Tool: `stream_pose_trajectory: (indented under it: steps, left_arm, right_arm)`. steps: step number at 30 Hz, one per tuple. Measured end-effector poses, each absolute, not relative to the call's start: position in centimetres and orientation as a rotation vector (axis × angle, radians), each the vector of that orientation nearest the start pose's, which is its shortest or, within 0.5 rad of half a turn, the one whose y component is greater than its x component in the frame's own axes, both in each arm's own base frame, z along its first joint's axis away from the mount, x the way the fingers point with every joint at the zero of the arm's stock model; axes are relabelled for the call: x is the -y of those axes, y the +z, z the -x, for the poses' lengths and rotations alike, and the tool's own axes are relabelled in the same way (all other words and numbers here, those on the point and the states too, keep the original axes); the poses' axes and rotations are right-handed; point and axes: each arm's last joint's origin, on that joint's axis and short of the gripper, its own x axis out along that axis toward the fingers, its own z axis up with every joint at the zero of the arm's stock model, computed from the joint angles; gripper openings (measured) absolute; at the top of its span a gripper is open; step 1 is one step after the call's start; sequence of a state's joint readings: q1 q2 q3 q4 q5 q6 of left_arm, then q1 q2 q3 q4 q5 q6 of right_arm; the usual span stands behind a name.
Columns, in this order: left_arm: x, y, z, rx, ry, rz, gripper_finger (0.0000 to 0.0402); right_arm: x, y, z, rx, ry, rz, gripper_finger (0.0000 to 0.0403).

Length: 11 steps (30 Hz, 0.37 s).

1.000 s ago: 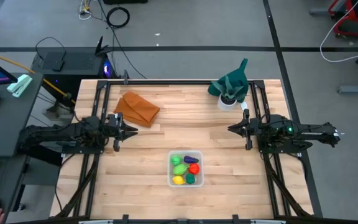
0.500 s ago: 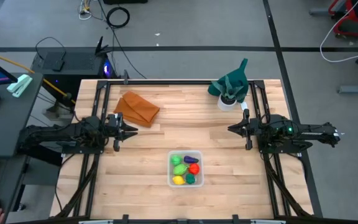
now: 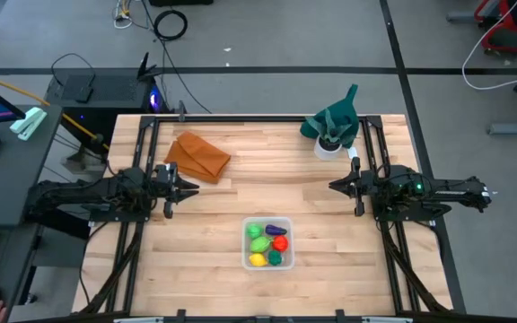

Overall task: Pick and placing Produce into tupperware
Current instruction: Return to Home Position

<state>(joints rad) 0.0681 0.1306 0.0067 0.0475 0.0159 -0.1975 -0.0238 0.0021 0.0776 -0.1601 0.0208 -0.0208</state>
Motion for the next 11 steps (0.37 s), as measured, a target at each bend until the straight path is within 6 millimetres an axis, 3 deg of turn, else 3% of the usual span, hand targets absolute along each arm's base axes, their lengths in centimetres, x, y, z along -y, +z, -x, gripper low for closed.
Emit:
stream_pose_trajectory:
  steps: [11]
  left_arm:
    - [-0.67,15.98,-10.50,-0.071,0.060,0.200,0.0083]
  right_arm:
    - [0.28,17.42,-9.21,-0.085,-0.044,0.021,0.0000]
